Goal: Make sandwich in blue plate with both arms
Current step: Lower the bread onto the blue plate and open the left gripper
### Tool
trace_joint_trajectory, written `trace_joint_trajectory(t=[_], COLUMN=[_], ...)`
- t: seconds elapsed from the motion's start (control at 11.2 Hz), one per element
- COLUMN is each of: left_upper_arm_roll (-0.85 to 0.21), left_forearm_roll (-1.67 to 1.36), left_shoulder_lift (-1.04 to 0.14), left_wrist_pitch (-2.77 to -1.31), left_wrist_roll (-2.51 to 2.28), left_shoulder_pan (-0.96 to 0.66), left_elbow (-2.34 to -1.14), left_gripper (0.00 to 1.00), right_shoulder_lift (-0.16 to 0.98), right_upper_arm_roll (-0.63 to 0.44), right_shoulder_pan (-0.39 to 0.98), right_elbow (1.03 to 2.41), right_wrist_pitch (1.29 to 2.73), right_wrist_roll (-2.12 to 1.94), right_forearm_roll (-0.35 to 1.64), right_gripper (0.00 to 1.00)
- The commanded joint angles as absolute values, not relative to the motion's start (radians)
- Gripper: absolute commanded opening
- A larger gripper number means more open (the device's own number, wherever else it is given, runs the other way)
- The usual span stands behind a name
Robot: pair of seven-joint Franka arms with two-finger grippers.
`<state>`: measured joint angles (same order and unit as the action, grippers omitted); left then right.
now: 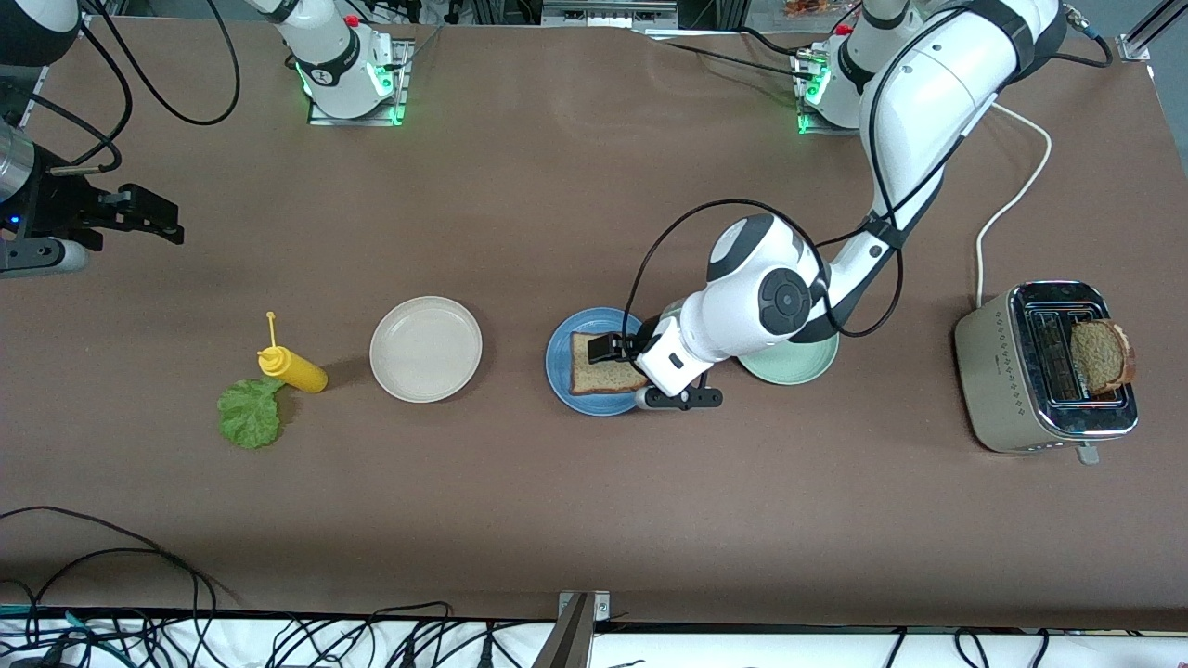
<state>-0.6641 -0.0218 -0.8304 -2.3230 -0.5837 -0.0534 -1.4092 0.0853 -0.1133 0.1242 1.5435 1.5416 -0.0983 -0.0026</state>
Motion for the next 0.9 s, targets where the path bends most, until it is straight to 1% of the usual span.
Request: trace_joint_trajectory(t=[0.0,0.18,0.36,0.72,0.81], left_upper_arm_roll=[-0.624,-0.624,-0.603,-0.520,-0.500], left_forearm_roll=[0.013,0.078,0.109,0.110,0.110], left_shoulder_lift=[-0.773,-0.730,-0.675,-0.546,-0.510], left_wrist_pitch=[-2.272,-2.222,-2.145,-1.968,-1.929], left_wrist_roll=[-0.588,-0.591,-0.591,-0.588,-0.586], left_shoulder_pan=[-0.046,-0.045,-0.043,-0.043,-0.043], left_elbow=[-1.413,-1.414,-1.416,-1.416,-1.414], left_gripper=[1.00,1.00,1.00,1.00,1.00], right_shoulder_lift=[0.081,0.081,0.081,0.106,0.109], right_upper_arm_roll=[-0.115,-0.115,-0.115,-0.115,-0.121], right_shoulder_pan=[0.123,0.123,0.123,0.118,0.109], right_elbow=[1.545,1.545,1.545,1.545,1.545], right_wrist_pitch=[1.543,1.543,1.543,1.572,1.588], right_wrist_roll=[-0.114,-0.114,-0.114,-0.126,-0.188], right_forearm_roll=[0.017,0.018,0.017,0.032,0.046], right_gripper=[1.00,1.00,1.00,1.00,1.00])
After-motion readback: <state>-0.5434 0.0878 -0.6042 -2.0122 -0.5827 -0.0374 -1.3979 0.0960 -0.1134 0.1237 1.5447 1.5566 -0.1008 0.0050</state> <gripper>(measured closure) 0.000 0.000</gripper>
